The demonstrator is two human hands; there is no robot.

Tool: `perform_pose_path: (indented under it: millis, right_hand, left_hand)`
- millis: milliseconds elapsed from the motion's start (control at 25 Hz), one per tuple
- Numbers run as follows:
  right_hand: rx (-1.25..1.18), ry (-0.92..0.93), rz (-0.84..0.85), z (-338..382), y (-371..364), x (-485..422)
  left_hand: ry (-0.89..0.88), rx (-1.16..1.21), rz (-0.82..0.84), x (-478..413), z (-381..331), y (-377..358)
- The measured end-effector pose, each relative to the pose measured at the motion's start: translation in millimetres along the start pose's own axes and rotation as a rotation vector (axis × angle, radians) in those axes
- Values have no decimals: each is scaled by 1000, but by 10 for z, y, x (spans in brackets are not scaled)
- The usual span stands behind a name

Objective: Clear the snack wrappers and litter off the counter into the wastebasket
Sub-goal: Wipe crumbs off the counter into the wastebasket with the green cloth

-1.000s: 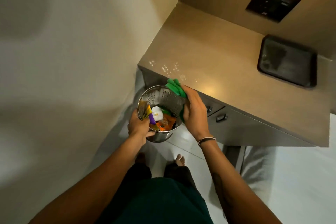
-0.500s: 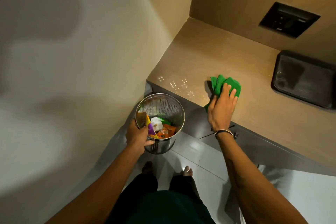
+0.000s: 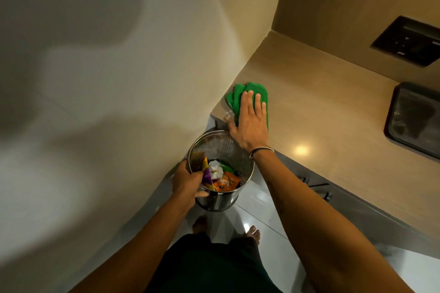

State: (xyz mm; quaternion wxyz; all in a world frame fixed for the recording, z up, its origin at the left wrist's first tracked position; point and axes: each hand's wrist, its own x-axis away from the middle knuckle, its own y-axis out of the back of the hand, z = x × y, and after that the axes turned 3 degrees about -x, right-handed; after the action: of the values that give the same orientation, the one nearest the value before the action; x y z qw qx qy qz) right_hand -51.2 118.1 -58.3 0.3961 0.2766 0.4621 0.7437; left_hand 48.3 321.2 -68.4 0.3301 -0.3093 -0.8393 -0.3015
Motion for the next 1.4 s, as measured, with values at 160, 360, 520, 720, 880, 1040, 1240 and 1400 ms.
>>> perform_pose_path:
  millis: [160,360,520,720,880,1040,1240,1400]
  right_hand:
    - [85,185,86,-17,-35,-44]
    - [156,382,151,-5,-4,-2]
    - [131,547,146,43,-1,150]
    - [-27,593,348,79,-128,740]
    - [-91,476,196,-20,-106,1097]
    - [-353,245,103,-159,220,1284]
    - [-747,-214,-464,-681,700,1597]
    - [-557,-520,-692,-1339,879,1755]
  left_hand:
    - [11,-5,19,-15,-18,26]
    - [7,35,18,9,-38,36]
    - [-1,30,2,57,-76,53]
    - [-3,67,4,119,-78,59]
    - [-44,8,40,196,-69,30]
    - [-60,-1,41,238,-50,-8]
    - [-74,-2,71,249,-12,-25]
    - [-84,-46,83,325,56,-160]
